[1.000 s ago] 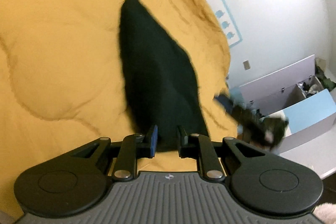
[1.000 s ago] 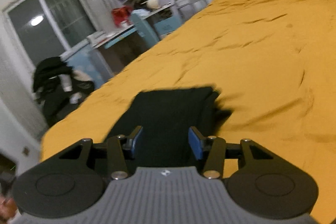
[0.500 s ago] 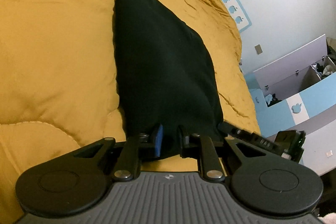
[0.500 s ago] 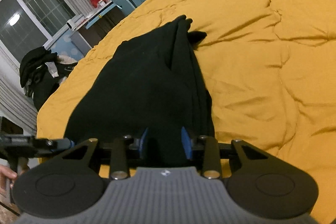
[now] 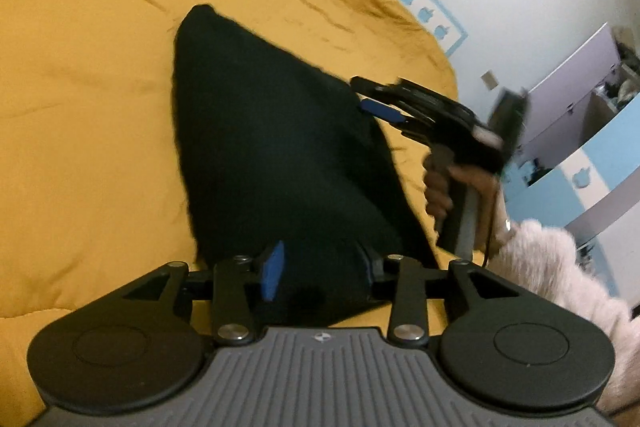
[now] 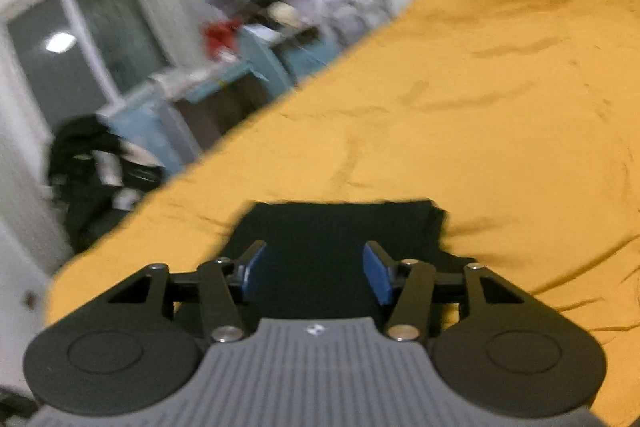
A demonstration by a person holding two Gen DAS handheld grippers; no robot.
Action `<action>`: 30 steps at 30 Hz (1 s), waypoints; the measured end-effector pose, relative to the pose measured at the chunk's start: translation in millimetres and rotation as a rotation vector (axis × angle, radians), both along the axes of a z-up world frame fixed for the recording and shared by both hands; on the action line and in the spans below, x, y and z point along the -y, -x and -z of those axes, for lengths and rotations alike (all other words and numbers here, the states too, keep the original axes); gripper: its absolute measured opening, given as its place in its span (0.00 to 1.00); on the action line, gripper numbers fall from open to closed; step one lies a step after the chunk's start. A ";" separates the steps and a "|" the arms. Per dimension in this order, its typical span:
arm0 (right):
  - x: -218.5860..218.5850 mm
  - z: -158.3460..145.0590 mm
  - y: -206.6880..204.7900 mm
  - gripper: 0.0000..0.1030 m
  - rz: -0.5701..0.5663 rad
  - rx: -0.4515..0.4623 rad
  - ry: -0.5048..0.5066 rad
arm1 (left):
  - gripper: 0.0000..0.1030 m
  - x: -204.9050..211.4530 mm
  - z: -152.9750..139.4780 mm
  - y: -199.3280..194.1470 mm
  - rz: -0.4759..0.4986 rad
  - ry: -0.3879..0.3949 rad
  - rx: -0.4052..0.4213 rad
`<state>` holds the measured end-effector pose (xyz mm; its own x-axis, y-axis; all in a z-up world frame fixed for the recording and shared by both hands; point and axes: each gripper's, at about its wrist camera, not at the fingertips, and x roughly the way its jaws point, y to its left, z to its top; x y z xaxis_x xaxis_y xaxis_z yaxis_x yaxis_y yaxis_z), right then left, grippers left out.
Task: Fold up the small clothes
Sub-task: 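Release the folded sweatshirt and lift both grippers away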
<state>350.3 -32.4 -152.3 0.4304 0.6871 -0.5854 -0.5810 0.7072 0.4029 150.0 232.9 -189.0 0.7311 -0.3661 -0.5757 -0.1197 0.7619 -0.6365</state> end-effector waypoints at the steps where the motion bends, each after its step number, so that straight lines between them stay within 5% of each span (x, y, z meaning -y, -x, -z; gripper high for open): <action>1: -4.3 11.8 -8.7 0.48 0.027 -0.026 0.038 | 0.42 0.8 3.7 -0.9 0.001 0.005 -0.011; 6: -11.2 46.4 -19.0 0.47 0.037 -0.066 0.081 | 0.44 5.0 6.6 -3.4 0.012 -0.001 -0.029; 9: -10.3 22.3 0.1 0.54 0.072 -0.020 0.102 | 0.53 9.1 -3.5 -4.9 0.001 -0.009 -0.033; 13: 7.3 -20.9 52.0 0.78 0.162 0.038 0.105 | 0.56 22.4 -24.9 6.7 -0.091 -0.070 -0.046; 16: 22.4 -46.9 103.4 0.79 0.139 0.003 0.104 | 0.61 36.2 -48.2 23.8 -0.153 -0.119 -0.017; 20: 35.3 -80.2 181.8 0.79 0.155 0.115 0.211 | 0.69 60.5 -79.1 53.0 -0.214 -0.232 0.021; 24: 46.0 -105.5 240.1 0.80 0.221 0.130 0.265 | 0.70 85.0 -105.3 73.9 -0.227 -0.353 -0.003; 30: 55.9 -125.7 298.5 0.79 0.254 0.088 0.335 | 0.70 106.0 -125.2 105.4 -0.236 -0.368 0.008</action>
